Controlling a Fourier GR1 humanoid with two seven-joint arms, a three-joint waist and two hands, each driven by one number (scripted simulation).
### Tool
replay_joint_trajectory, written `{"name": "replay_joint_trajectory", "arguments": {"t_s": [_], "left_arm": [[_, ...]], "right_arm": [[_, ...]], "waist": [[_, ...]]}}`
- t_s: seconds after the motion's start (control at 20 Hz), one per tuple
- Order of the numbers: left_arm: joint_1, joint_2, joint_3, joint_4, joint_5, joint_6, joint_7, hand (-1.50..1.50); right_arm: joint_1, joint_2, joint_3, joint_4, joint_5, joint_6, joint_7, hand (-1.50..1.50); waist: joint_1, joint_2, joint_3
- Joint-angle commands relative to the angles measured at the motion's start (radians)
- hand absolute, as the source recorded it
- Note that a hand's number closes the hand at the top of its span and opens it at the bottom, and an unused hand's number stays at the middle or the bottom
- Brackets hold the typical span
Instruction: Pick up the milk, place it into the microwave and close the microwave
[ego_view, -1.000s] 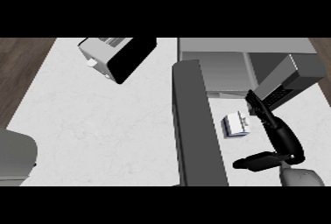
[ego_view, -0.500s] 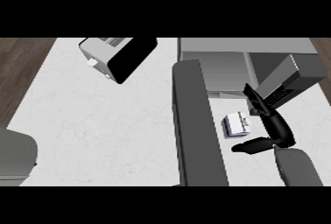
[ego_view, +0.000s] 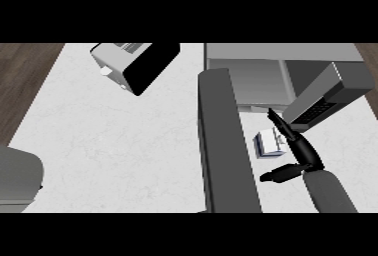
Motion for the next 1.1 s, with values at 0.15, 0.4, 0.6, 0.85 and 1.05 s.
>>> {"name": "replay_joint_trajectory", "arguments": {"t_s": [0.15, 0.4, 0.6, 0.85, 1.05], "left_arm": [[0.086, 0.049, 0.051, -0.029, 0.069, -0.072, -0.047, -1.50], [0.043, 0.033, 0.087, 0.014, 0.084, -0.072, -0.065, -1.50], [0.027, 0.020, 0.039, 0.043, 0.032, -0.066, -0.055, -1.50], [-0.011, 0.006, 0.046, 0.051, 0.049, -0.062, -0.039, -1.50], [0.003, 0.019, 0.068, 0.043, 0.071, -0.081, -0.048, -1.50]], "right_arm": [[-0.043, 0.013, -0.007, 0.208, 0.064, -0.146, -0.144, 1.50], [-0.088, -0.020, -0.005, 0.267, 0.112, -0.241, -0.183, -1.50], [-0.109, -0.033, -0.004, 0.359, 0.161, -0.351, -0.246, 1.50], [-0.178, -0.034, -0.027, 0.451, 0.165, -0.373, -0.245, 1.50], [-0.183, -0.037, -0.064, 0.464, 0.142, -0.419, -0.274, 1.50]], "waist": [[0.008, 0.001, 0.001], [0.003, 0.002, 0.000], [0.018, 0.009, 0.003], [0.017, 0.011, 0.003], [0.023, 0.013, 0.003]]}}
